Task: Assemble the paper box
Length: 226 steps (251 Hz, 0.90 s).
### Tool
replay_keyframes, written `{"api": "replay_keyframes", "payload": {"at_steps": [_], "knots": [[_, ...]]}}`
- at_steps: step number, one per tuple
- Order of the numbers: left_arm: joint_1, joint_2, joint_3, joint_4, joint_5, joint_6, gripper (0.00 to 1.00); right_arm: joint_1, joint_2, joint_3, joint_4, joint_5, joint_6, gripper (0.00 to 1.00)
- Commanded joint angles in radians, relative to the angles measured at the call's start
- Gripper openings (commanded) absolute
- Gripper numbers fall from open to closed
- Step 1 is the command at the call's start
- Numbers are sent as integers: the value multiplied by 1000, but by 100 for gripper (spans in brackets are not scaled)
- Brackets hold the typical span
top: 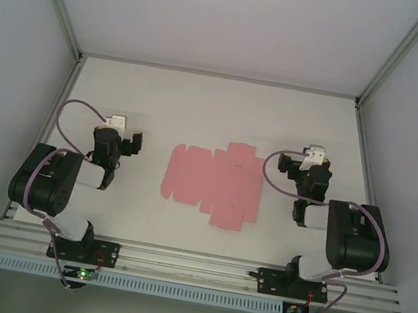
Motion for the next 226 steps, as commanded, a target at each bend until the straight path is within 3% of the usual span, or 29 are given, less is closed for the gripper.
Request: {"api": "replay_keyframes", "payload": {"at_steps": [1,190,211,226], "knots": [[21,-18,24,-2,11,7,100,5,-12,11,13,3,9,98],[43,-18,36,-28,67,-5,100,2,-19,17,12,14,23,98],[47,-46,73,-100,75,-3,100,7,-126,57,-142,49,19,98],[47,-124,171,-357,50,-15,100,21,-243,113,-351,101,48,99]]}}
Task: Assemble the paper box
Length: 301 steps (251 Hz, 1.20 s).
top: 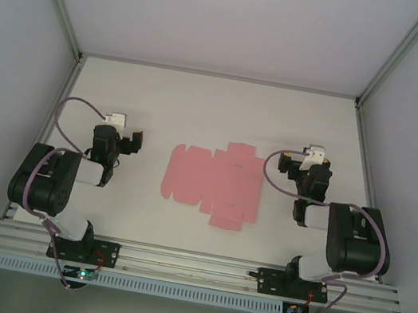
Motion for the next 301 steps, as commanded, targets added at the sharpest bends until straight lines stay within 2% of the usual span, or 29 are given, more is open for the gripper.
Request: {"api": "replay_keyframes", "payload": {"at_steps": [1,18,37,60,71,83,105,137,181,203,216,240,267,301], "knots": [[20,-116,138,-301,-18,-16,100,19,-194,103,-269,86,52,98],[20,-204,230,-524,-25,-115,100,24,-308,186,-509,77,105,98],[19,-294,250,-609,94,-240,100,48,-387,267,-740,67,223,98],[13,-353,241,-684,216,-402,100,88,-429,315,-901,-101,377,93],[5,-357,226,-697,276,-451,100,131,-428,314,-905,-232,400,89],[-8,-347,218,-722,317,-487,100,192,-408,307,-895,-302,430,88],[-36,-311,225,-771,361,-508,100,285,-321,318,-922,-323,476,85],[-100,-259,258,-803,428,-479,100,334,-147,366,-967,-368,487,78],[-140,-172,298,-804,503,-497,100,330,50,382,-946,-367,510,75],[-151,-105,322,-801,545,-510,100,301,156,408,-976,-364,539,68],[-156,-60,348,-813,593,-515,100,286,197,407,-981,-362,545,67],[-175,15,388,-815,668,-520,100,270,230,395,-982,-332,568,67],[-193,71,437,-870,677,-497,100,268,239,373,-968,-323,573,67],[-219,148,435,-731,801,-553,100,267,270,369,-939,-354,575,67]]}}
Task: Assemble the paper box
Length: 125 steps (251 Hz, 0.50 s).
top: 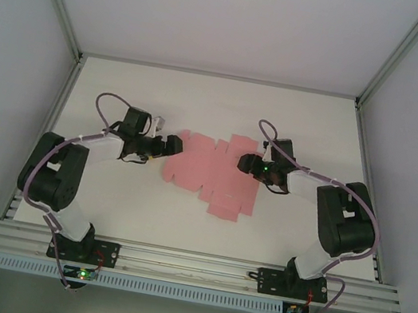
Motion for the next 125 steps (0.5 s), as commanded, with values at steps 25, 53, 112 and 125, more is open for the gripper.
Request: {"api": "replay_keyframes", "payload": {"at_steps": [25,53,112,125], "knots": [[-44,124,52,95,175,-65,98,-7,105,-57,-53,-1,33,66],[-48,162,58,183,242,-105,82,-11,111,-65,-46,-13,14,66],[-59,63,47,251,243,-103,37,-29,48,-95,5,-44,-22,67],[-59,25,41,243,233,-89,21,-35,15,-97,15,-69,-38,68]]}}
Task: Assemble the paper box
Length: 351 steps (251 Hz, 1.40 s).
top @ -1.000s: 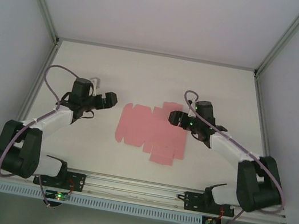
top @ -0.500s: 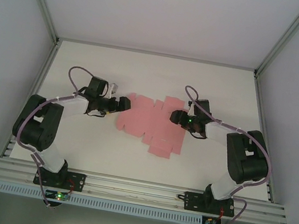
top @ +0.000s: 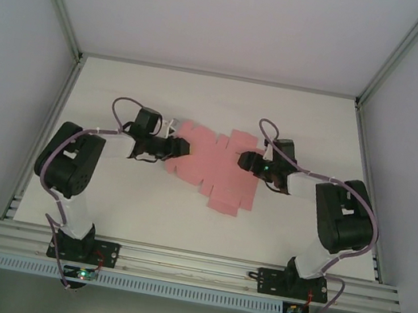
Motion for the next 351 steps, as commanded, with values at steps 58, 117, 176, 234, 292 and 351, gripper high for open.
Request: {"api": "replay_keyframes", "payload": {"at_steps": [58,117,176,234,292,351], "knots": [[-24,-300,-67,164,13,23,0,-47,-314,-45,-128,-146,-103,79],[-72,-594,-180,319,-99,-46,0,-195,-541,-156,114,-402,100,88],[-110,-819,-208,251,-245,-77,0,-203,-624,-216,385,-574,248,79],[-116,-845,-246,377,-250,-166,0,-194,-752,-217,391,-606,245,46],[-123,-864,-231,351,-213,-143,0,-192,-776,-188,352,-594,169,53],[-126,-885,-233,292,-218,-123,0,-193,-726,-112,371,-577,140,41]]}}
